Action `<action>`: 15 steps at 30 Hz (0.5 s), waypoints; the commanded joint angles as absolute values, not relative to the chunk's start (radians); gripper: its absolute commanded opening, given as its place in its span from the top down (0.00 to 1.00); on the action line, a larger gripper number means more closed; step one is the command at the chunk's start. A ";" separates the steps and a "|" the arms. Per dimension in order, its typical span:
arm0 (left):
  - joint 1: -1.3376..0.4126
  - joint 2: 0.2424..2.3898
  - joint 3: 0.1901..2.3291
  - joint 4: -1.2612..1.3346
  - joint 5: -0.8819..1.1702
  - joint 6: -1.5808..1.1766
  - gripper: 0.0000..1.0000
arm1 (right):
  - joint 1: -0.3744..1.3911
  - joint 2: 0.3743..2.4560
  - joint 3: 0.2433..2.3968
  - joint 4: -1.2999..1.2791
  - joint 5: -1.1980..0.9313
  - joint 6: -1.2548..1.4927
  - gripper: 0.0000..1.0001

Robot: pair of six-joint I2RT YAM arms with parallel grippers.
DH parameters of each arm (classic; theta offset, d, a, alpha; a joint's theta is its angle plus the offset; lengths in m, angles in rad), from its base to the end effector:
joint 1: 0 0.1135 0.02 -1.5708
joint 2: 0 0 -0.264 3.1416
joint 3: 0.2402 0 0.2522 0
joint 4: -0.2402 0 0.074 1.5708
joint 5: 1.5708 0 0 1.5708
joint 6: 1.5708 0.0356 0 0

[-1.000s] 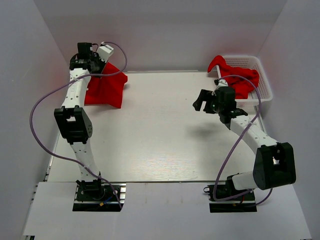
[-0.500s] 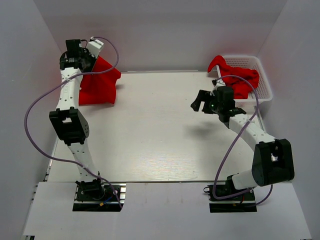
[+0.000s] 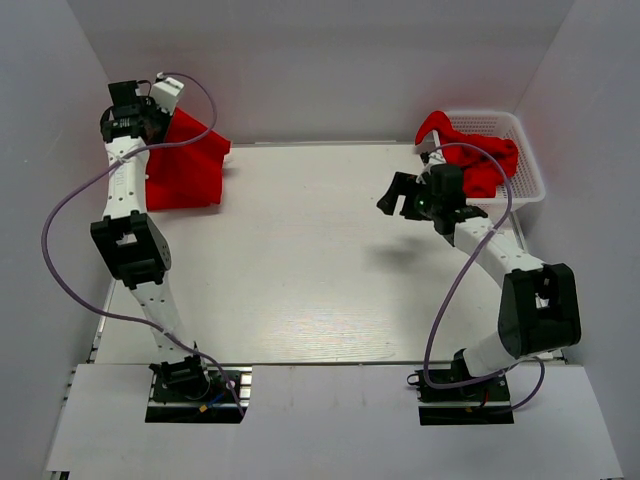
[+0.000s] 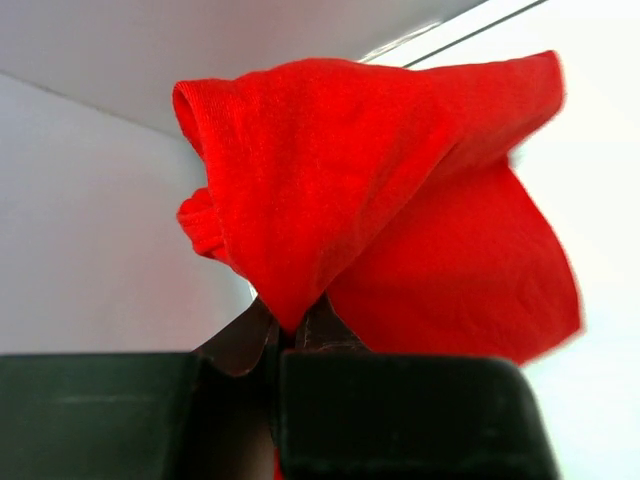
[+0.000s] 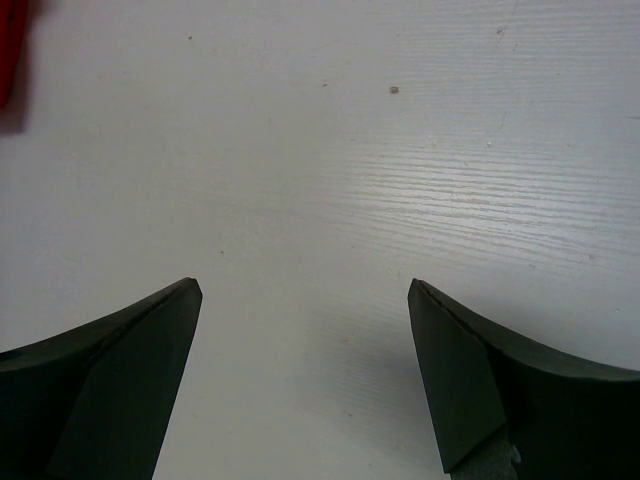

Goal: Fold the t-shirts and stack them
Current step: Put the neatly folded tshirt into the corner of the board with the left arm

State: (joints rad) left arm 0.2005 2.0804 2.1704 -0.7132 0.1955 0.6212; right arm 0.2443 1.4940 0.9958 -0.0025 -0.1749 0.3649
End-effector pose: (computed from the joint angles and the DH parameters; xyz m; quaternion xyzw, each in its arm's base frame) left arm 0.4677 0.0880 0.3622 0.2285 0.8568 0.1017 0.4510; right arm 0.3277 0.0881 0.2600 0.0072 0.8581 0.2240 0.4620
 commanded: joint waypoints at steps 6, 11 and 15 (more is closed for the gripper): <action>0.270 2.203 2.240 -0.626 0.202 0.615 1.00 | 0.249 1.575 1.092 0.002 -0.202 0.382 0.10; 0.279 2.281 2.282 -0.557 0.112 0.571 1.00 | 0.249 1.606 1.118 0.002 -0.219 0.393 0.10; 0.288 2.303 2.283 -0.485 0.022 0.525 0.75 | 0.253 1.620 1.117 0.002 -0.230 0.400 0.10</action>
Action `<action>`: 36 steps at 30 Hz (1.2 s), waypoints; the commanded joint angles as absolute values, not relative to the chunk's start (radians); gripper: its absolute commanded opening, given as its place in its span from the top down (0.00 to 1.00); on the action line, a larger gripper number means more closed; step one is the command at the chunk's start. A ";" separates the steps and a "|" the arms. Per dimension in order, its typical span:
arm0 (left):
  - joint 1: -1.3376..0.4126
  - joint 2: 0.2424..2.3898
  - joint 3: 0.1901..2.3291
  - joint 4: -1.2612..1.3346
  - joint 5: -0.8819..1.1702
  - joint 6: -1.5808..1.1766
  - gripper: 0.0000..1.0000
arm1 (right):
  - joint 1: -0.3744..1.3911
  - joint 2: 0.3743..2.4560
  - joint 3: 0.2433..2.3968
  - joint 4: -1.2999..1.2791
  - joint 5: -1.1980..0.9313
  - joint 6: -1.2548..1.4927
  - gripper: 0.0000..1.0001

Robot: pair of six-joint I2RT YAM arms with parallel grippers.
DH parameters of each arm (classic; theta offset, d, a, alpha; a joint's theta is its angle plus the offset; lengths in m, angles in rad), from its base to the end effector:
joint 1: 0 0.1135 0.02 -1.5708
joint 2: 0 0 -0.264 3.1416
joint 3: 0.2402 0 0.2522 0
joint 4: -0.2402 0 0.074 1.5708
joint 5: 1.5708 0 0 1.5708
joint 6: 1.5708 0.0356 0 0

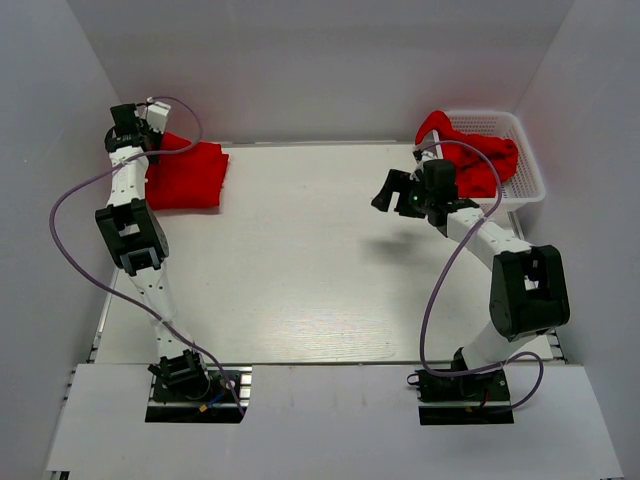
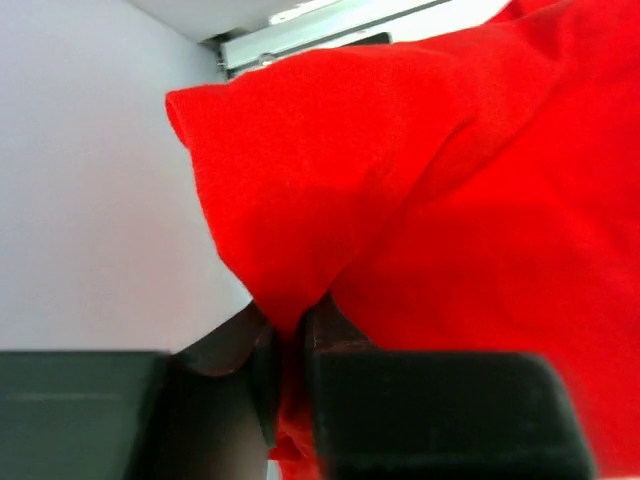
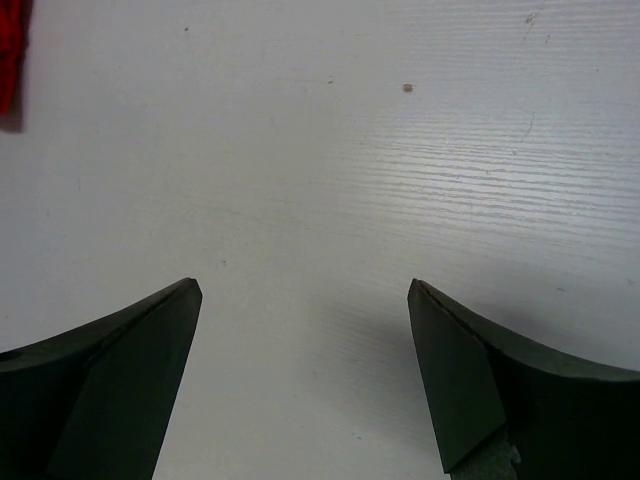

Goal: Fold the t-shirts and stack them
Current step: Put the neatly folded tshirt into the corner of the board with the left arm

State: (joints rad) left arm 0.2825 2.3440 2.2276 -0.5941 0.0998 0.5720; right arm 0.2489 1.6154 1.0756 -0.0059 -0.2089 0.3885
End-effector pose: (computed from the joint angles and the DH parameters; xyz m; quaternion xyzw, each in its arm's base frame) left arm 0.5173 0.1465 0.2622 0.1515 0.8953 0.1313 0.3978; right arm 0.3527 0.0973 0.2463 0.0095 0.8682 0.2391 0.4347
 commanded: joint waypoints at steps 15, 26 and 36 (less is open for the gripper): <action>0.268 2.280 2.241 -0.420 -0.073 0.351 0.00 | 0.253 1.603 1.103 -0.026 -0.253 0.382 0.10; 0.144 2.013 2.010 -0.521 0.152 0.054 0.00 | 0.255 1.543 1.028 -0.025 -0.209 0.342 0.10; -0.276 1.513 1.124 -0.184 0.075 -0.261 0.00 | 0.252 1.339 0.752 0.028 -0.201 0.364 0.10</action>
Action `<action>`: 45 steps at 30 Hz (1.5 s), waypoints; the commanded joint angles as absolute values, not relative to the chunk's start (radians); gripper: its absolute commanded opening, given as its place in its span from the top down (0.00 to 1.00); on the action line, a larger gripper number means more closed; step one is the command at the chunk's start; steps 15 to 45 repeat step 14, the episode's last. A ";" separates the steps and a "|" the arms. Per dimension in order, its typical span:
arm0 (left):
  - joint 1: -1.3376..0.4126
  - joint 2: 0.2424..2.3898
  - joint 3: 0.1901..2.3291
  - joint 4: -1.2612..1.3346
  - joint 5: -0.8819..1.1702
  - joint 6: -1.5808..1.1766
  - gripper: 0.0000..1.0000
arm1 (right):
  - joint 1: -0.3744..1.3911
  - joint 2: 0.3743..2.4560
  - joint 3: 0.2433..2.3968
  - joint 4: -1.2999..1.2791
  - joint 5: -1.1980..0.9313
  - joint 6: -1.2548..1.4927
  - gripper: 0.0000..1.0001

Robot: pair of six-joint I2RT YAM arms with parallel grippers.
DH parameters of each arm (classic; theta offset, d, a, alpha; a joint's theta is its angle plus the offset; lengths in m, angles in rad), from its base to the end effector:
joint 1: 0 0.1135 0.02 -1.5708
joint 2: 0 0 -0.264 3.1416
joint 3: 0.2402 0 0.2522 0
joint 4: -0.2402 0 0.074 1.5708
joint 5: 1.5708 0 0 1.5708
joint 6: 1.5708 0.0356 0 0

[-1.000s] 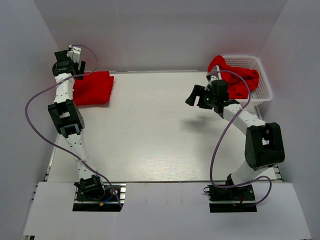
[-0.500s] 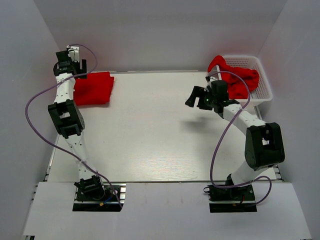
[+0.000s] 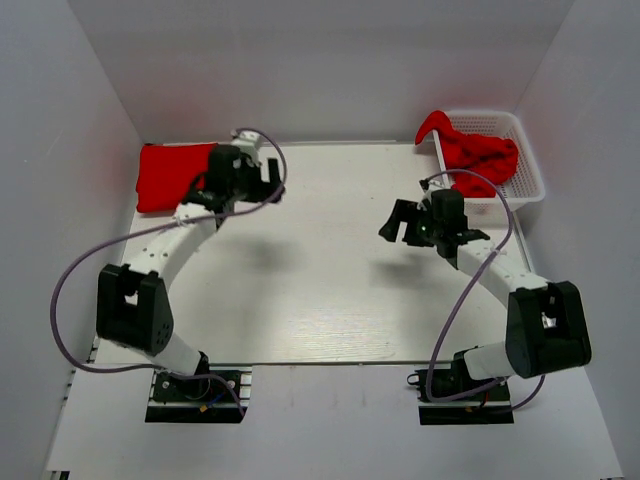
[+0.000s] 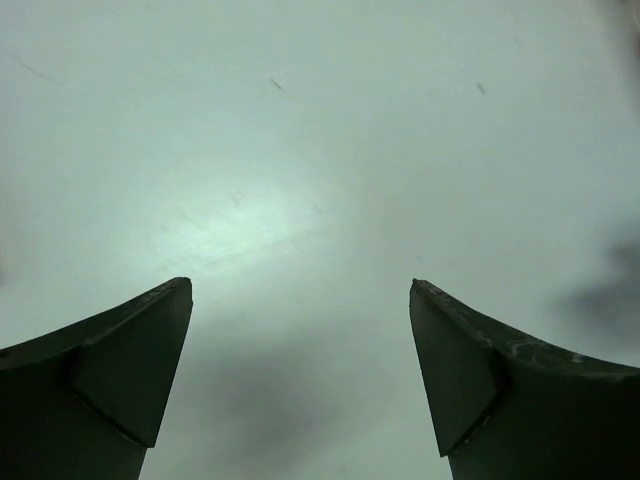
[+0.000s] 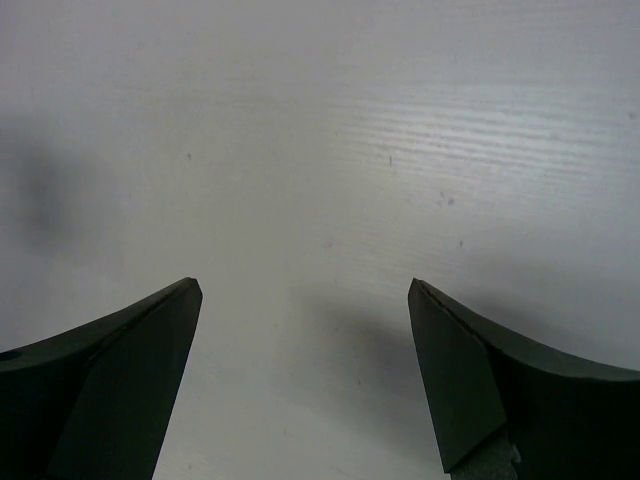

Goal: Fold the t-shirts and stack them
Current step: Put the neatly folded tshirt into the corner of the board with the left arm

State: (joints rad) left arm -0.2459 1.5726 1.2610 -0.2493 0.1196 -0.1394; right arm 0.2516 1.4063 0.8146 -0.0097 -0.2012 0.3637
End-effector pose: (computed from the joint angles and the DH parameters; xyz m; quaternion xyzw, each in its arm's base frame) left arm 0.3526 -0.0929 0.3013 0.0754 0.8709 -0.1438 0.4640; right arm 0.2920 0.0824 0.2255 0.0026 0.8816 0.2251 0.4149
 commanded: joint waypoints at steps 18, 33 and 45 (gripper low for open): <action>-0.505 1.315 0.900 -0.278 -0.018 -0.327 0.00 | 0.250 1.112 0.497 0.107 -0.189 0.419 0.10; -0.505 1.315 0.900 -0.278 -0.018 -0.327 0.00 | 0.250 1.112 0.497 0.107 -0.189 0.419 0.10; -0.505 1.315 0.900 -0.278 -0.018 -0.327 0.00 | 0.250 1.112 0.497 0.107 -0.189 0.419 0.10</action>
